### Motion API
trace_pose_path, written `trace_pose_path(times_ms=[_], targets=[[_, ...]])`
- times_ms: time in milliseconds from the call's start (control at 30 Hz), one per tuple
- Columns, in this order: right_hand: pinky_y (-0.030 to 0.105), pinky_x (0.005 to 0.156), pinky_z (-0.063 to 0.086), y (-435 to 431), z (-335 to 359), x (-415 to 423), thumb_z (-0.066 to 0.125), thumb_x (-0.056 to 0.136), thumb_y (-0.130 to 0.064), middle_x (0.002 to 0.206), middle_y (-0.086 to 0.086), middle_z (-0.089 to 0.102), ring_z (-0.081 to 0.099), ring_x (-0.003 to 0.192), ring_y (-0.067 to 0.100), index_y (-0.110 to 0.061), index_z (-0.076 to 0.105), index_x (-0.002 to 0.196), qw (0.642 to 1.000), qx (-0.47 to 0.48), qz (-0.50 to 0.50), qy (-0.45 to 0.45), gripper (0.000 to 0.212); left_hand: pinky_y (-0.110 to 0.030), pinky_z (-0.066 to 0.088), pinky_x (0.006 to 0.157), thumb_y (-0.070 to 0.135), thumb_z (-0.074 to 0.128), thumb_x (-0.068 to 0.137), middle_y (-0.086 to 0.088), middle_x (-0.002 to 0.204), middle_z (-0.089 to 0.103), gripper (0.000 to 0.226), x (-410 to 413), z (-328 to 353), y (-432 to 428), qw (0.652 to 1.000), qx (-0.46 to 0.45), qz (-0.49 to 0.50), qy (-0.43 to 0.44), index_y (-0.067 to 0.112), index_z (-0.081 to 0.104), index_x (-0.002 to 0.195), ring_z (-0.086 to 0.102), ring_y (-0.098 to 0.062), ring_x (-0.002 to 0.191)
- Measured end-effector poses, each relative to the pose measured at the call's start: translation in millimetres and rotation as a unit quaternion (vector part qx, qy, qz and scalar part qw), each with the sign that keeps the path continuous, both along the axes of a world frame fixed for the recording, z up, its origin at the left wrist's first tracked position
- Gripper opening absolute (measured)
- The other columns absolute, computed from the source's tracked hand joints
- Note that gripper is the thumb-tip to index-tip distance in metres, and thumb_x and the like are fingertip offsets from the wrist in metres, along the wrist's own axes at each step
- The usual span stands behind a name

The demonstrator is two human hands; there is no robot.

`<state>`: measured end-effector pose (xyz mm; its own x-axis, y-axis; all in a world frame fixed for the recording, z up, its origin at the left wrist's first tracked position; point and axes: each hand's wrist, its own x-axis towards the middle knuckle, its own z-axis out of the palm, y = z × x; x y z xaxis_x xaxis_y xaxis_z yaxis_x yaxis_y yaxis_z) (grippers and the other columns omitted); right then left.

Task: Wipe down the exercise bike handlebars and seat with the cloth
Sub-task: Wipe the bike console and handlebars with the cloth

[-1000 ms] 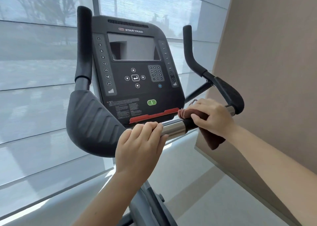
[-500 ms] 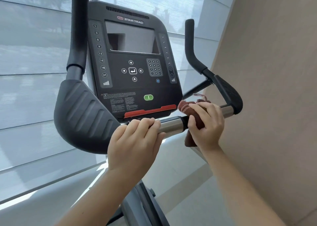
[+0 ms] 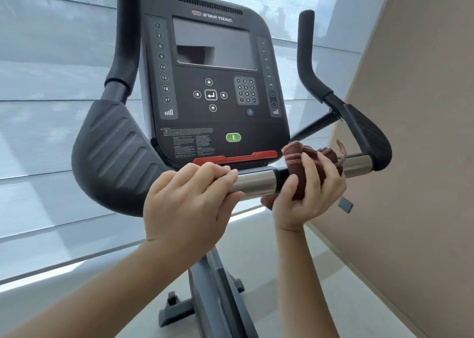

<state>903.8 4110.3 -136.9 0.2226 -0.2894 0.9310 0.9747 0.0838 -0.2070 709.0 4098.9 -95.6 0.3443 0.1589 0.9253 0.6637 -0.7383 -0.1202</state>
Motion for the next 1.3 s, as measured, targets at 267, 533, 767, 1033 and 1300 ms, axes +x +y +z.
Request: trace_pose_path(times_ms=[267, 533, 767, 1033, 1300], targets=[[0.038, 0.088, 0.044, -16, 1, 19, 0.043, 0.089, -0.032, 0.104, 0.009, 0.059, 0.057, 0.087, 0.037, -0.016, 0.060, 0.100, 0.990, -0.087, -0.016, -0.106, 0.026, -0.024, 0.033, 0.061, 0.033, 0.063, 0.085, 0.009, 0.086, 0.070, 0.018, 0, 0, 0, 1.000, 0.001, -0.005, -0.004, 0.020, 0.074, 0.092, 0.063, -0.015, 0.069], [0.034, 0.090, 0.042, -26, 6, 4, 0.045, 0.090, -0.028, 0.099, 0.018, 0.064, 0.051, 0.096, 0.031, -0.009, 0.065, 0.098, 0.989, -0.144, -0.030, -0.023, 0.029, -0.027, 0.034, 0.056, 0.033, 0.059, 0.088, 0.006, 0.081, 0.068, 0.020, 0, -1, 0, 0.999, -0.044, -0.025, -0.006, 0.018, 0.072, 0.090, 0.060, -0.017, 0.065], [0.038, 0.088, 0.044, -35, 19, -2, 0.043, 0.089, -0.030, 0.099, 0.017, 0.066, 0.053, 0.094, 0.031, -0.016, 0.061, 0.101, 0.976, -0.216, -0.027, -0.022, 0.025, -0.028, 0.032, 0.059, 0.032, 0.058, 0.087, 0.004, 0.082, 0.067, 0.021, -3, 1, -1, 0.994, -0.108, -0.031, 0.006, 0.016, 0.071, 0.091, 0.059, -0.018, 0.068], [0.040, 0.087, 0.047, -47, 30, 18, 0.047, 0.086, -0.028, 0.101, 0.015, 0.066, 0.055, 0.095, 0.029, -0.008, 0.069, 0.097, 0.958, -0.284, -0.037, -0.015, 0.031, -0.030, 0.029, 0.058, 0.021, 0.076, 0.069, -0.001, 0.065, 0.060, 0.011, 2, 25, -17, 0.970, -0.237, -0.048, -0.009, 0.013, 0.069, 0.071, 0.049, -0.023, 0.059], [0.035, 0.089, 0.046, -57, 42, 86, 0.048, 0.084, -0.024, 0.096, 0.013, 0.067, 0.052, 0.095, 0.021, -0.006, 0.069, 0.098, 0.945, -0.326, 0.020, -0.022, 0.030, -0.035, 0.036, 0.066, 0.027, 0.082, 0.062, -0.005, 0.078, 0.064, 0.023, 76, 27, -25, 0.968, -0.235, -0.064, 0.060, 0.012, 0.068, 0.073, 0.057, -0.028, 0.070]])
